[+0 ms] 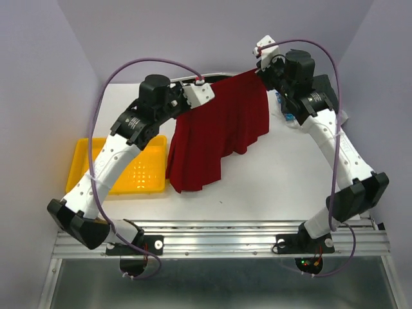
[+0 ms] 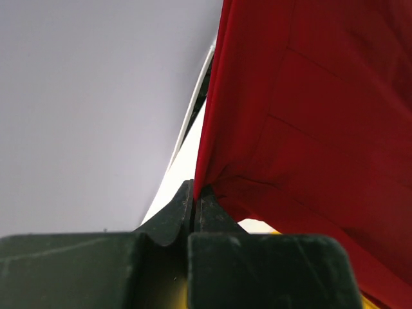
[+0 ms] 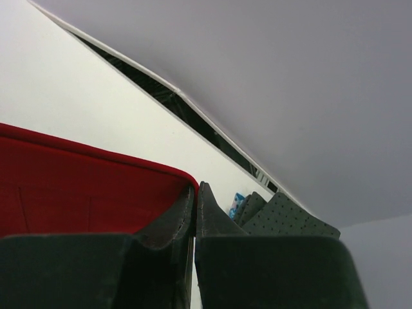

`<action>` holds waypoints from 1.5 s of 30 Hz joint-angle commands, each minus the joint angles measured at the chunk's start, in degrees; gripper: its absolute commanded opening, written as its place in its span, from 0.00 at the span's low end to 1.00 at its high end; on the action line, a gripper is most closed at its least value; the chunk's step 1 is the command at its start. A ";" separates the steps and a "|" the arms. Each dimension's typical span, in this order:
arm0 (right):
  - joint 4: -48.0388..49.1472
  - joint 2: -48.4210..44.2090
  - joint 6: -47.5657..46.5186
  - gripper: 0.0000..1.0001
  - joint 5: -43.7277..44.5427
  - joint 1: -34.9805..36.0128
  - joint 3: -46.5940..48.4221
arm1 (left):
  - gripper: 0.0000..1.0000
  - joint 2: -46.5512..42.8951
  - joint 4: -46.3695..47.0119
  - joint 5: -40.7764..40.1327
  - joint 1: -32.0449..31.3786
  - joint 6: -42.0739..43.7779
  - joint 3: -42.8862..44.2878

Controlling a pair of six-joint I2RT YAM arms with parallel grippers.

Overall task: Fold and stack the skirts
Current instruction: Flatten the skirt out

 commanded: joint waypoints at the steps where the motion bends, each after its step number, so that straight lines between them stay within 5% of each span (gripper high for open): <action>1: 10.86 7.67 -2.61 0.01 9.20 -7.14 5.87 | 0.00 3.19 10.19 -9.47 2.94 4.24 -1.88; 4: 14.11 16.97 -0.42 0.01 9.03 -9.34 14.90 | 0.00 10.21 21.62 -12.73 6.01 0.82 0.65; 7: 14.12 25.08 2.49 0.01 9.81 -10.14 31.67 | 0.00 21.37 25.95 -17.20 9.70 -4.36 14.24; 10: 16.64 34.40 2.93 0.01 10.25 -10.14 47.56 | 0.00 31.57 28.30 -19.50 13.04 -8.66 36.62; 14: 30.41 36.19 1.26 0.01 11.66 -10.14 45.38 | 0.00 36.51 33.31 -16.88 14.10 -8.60 44.17; 16: 36.49 33.56 1.00 0.01 10.44 -10.14 40.80 | 0.00 35.38 35.78 -15.64 13.93 -7.28 41.38; 20: 41.09 28.90 0.21 0.01 6.14 -10.14 26.18 | 0.00 30.90 41.68 -14.58 13.75 -4.37 22.42; 24: 45.84 20.73 -5.74 0.01 -4.04 -10.14 -4.56 | 0.00 22.83 41.60 -7.73 12.79 -0.96 0.27; 28: 45.85 12.22 -11.47 0.01 -11.79 -10.14 -25.77 | 0.00 18.15 37.05 -6.24 8.66 0.98 -20.37; 35: 36.12 -4.83 -20.53 0.01 -18.65 -10.14 -49.29 | 0.00 10.34 24.83 -1.05 1.54 -5.93 -33.33; 45: 11.23 -18.04 -26.33 0.01 -22.61 -10.14 -54.32 | 0.01 3.38 13.39 8.17 -5.66 -14.74 -36.86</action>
